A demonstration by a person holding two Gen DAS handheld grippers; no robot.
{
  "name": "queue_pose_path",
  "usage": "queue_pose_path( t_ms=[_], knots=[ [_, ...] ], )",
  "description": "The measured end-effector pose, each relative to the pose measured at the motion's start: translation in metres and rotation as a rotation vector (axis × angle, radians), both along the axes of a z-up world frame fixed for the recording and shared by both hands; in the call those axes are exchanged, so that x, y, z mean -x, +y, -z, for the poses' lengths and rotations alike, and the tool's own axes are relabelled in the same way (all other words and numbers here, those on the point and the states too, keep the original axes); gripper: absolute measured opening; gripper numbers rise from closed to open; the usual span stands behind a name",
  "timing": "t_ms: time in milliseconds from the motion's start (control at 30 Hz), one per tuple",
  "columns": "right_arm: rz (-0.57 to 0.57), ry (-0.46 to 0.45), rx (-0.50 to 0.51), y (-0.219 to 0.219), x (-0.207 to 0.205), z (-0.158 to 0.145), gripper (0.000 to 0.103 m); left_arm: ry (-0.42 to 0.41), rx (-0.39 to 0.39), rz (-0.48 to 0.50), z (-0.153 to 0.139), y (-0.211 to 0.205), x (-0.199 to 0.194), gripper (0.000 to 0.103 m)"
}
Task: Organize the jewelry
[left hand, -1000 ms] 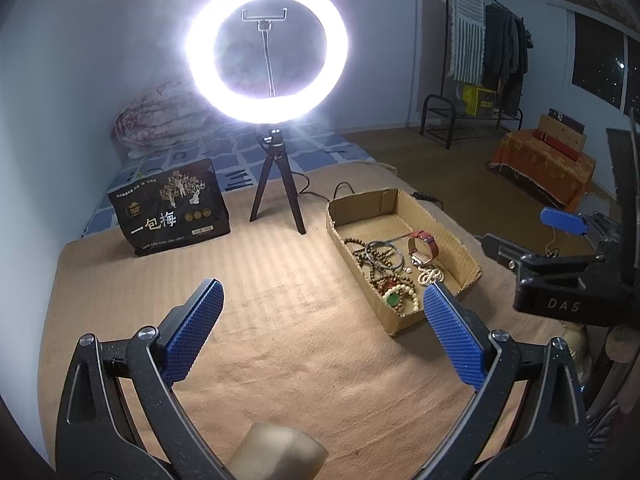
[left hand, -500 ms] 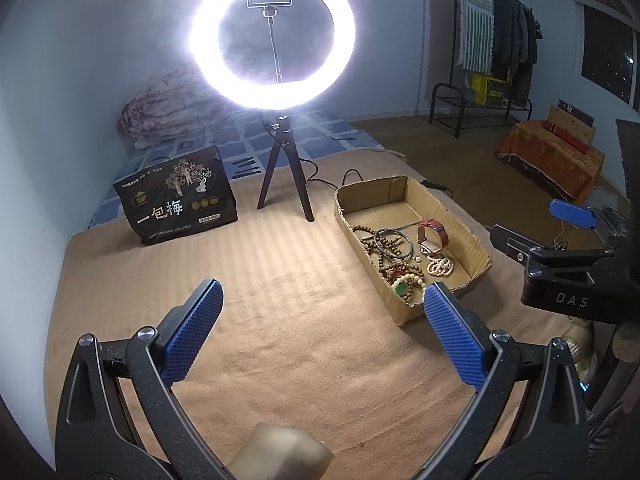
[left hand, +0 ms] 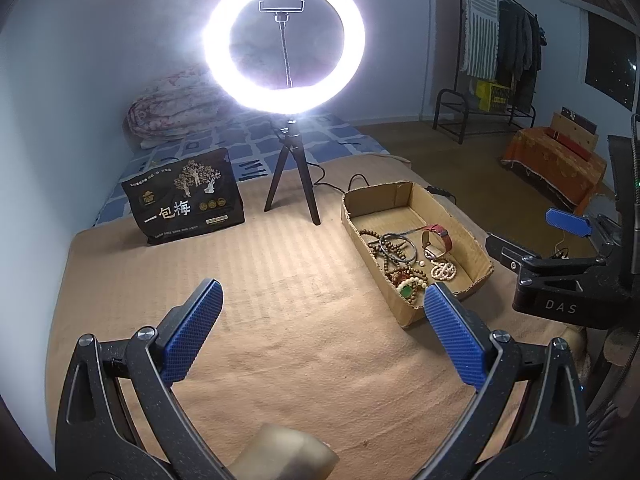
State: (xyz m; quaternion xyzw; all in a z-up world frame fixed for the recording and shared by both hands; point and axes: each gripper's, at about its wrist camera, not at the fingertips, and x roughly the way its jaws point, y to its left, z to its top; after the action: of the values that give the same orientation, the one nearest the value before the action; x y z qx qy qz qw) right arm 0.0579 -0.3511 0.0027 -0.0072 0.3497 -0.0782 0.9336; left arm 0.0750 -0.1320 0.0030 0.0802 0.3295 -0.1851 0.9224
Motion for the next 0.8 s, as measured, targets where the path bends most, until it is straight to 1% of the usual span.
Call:
queue_pose_path(
  t_ms=[400, 800],
  knots=[
    [-0.001, 0.011, 0.002, 0.0005, -0.0017, 0.0027, 0.103, 0.009, 0.002, -0.008, -0.0007, 0.0045, -0.0008, 0.102],
    [-0.009, 0.027, 0.010, 0.0021, -0.0035, 0.0057, 0.103, 0.001, -0.009, -0.025, 0.0003, 0.0061, -0.0003, 0.102]
  ],
)
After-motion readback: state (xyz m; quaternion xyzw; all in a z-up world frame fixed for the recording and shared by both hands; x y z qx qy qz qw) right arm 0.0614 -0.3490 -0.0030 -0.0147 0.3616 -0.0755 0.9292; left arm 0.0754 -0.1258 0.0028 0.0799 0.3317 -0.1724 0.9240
